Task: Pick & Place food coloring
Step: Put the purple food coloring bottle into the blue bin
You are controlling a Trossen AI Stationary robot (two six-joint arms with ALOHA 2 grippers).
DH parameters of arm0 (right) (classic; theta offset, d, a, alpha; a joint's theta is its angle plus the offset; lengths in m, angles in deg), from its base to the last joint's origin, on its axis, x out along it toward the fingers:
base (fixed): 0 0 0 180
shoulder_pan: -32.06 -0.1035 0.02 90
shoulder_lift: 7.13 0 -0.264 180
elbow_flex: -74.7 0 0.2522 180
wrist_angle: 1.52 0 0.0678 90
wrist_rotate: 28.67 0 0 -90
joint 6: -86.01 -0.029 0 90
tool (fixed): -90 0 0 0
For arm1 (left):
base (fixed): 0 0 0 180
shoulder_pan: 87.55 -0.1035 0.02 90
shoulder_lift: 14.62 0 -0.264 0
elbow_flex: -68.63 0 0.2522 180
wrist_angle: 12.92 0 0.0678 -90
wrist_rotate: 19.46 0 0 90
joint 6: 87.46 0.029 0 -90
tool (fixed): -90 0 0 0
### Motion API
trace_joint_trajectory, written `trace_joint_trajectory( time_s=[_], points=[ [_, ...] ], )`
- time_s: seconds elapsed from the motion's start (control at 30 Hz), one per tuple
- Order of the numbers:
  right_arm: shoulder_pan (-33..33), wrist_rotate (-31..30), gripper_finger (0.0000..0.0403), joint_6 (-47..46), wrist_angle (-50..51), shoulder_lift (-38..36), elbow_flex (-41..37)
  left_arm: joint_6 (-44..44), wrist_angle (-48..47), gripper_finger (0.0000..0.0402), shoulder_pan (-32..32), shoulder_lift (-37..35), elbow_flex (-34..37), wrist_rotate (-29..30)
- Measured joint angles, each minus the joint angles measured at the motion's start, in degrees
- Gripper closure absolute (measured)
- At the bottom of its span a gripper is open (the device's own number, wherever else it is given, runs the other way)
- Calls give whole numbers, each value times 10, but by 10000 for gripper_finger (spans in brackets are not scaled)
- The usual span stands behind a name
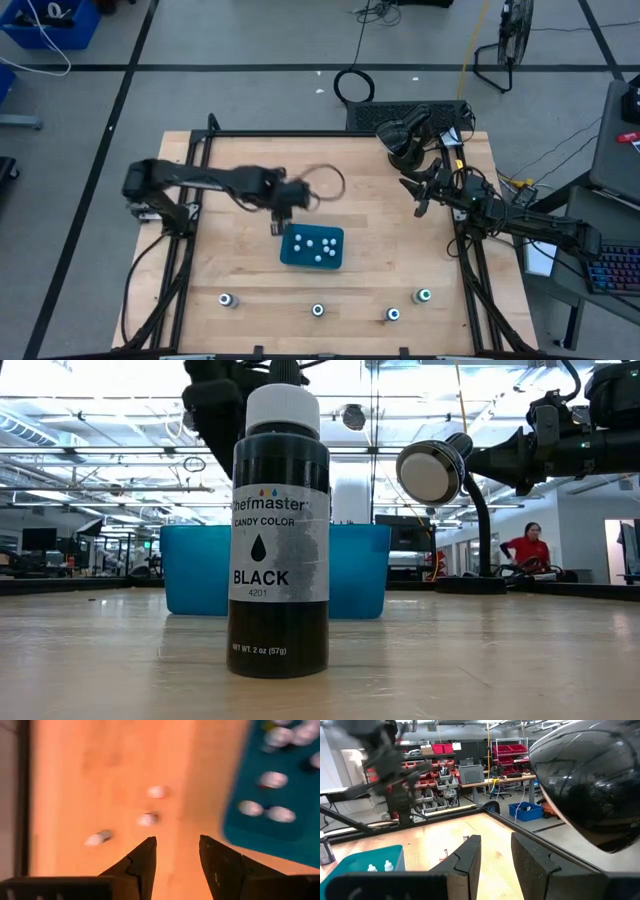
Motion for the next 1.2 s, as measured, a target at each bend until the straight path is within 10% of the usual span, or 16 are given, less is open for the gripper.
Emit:
trace_joint_trajectory(
  time_s=[0.5,1.2],
  points=[
    [0,0,303,0,0,0,0,23,208,197,-246,-63,206,-71],
    [0,0,303,0,0,0,0,30,277,201,-275,88,206,-80]
  ],
)
